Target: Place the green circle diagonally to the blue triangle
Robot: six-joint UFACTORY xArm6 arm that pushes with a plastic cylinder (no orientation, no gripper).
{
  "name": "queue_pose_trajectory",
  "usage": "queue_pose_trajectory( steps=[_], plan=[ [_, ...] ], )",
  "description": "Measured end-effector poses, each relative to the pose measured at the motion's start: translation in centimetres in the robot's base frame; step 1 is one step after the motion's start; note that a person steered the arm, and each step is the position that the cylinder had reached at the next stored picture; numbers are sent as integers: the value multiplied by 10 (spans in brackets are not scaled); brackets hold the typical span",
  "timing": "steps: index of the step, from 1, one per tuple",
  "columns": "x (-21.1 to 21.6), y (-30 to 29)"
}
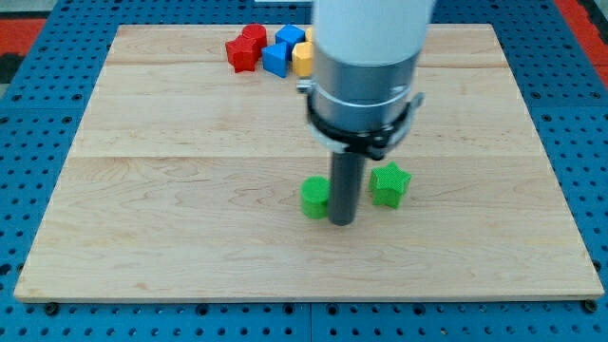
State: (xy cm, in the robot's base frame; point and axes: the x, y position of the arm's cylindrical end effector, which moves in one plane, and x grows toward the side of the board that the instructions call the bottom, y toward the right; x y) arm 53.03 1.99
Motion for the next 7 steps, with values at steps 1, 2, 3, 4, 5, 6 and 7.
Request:
queue_pose_trajectory(
  steps=[1,2,3,4,5,6,7],
  plan=[
    [-36,-37],
    [-63,-53],
    [-81,-93],
    [-81,-130],
    [-86,-143],
    [-102,-148],
    [-130,-139]
  ],
)
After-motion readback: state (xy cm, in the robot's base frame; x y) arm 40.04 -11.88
